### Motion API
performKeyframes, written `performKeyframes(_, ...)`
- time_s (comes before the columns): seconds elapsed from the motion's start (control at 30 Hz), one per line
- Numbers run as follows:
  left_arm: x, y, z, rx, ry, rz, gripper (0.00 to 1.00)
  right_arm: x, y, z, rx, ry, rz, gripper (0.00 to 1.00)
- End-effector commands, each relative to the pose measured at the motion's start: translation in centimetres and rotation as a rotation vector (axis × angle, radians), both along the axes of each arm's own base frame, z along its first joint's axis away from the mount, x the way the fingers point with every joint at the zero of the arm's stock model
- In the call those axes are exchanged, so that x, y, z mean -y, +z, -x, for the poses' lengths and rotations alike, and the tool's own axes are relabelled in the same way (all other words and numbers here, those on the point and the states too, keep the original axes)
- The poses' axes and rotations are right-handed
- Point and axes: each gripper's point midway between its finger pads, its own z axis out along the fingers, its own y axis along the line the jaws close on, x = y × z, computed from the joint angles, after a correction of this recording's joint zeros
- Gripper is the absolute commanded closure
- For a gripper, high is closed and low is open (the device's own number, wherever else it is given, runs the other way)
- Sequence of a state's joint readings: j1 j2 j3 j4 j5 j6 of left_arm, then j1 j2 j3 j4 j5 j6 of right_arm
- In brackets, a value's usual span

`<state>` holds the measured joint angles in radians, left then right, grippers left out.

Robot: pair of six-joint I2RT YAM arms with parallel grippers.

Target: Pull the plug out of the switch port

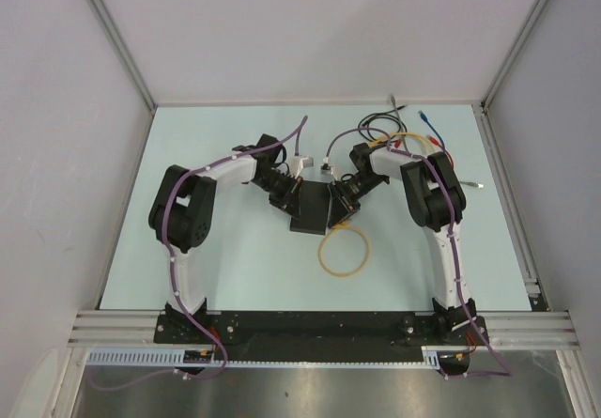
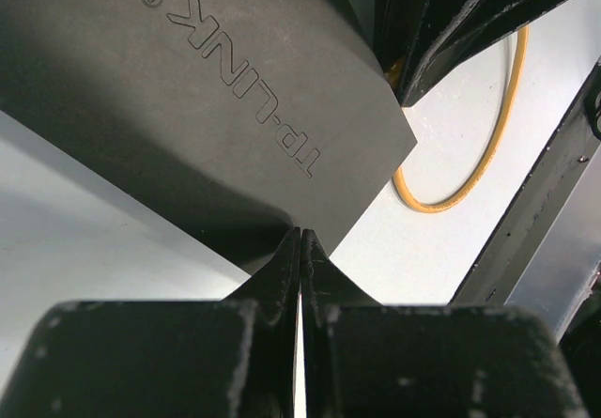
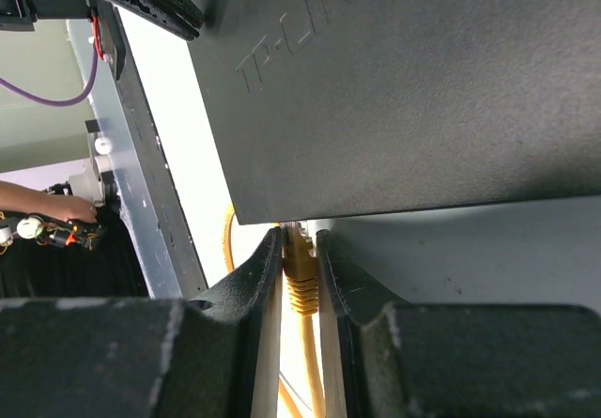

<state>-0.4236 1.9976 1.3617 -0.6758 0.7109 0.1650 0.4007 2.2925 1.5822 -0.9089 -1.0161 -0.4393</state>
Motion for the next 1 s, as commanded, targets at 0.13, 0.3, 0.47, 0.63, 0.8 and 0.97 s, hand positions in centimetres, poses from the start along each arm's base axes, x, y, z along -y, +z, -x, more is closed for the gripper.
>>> performKeyframes(0.13, -0.4, -1.8, -0.6, 0.028, -0.009, -0.066, 1.0, 1.3, -2.3, -0.4, 0.097, 0.032, 0.142, 1.0)
performKeyframes(0.3, -0.3, -2.0, -0.7, 0.028, -0.012, -0.071, 1.0, 1.9, -2.1, -0.4, 0.1, 0.03, 0.147, 1.0)
performKeyframes(0.47, -0.2, -2.2, -0.6, 0.023, -0.014, -0.073, 1.0, 2.7, -2.1, 0.6, 0.1, 0.084, 0.152, 1.0)
performKeyframes(0.63, -0.2, -2.5, -0.8, 0.031, -0.013, -0.088, 1.0, 3.7, -2.3, 1.8, 0.087, 0.126, 0.182, 1.0)
performKeyframes(0.8, 0.0, -2.4, -0.8, 0.032, -0.013, -0.083, 1.0, 3.7, -0.7, 1.5, 0.113, 0.109, 0.158, 1.0)
performKeyframes(0.97, 0.4, -0.5, -1.0, 0.057, -0.02, -0.044, 1.0, 3.1, 6.0, -2.0, 0.206, 0.031, -0.009, 1.0)
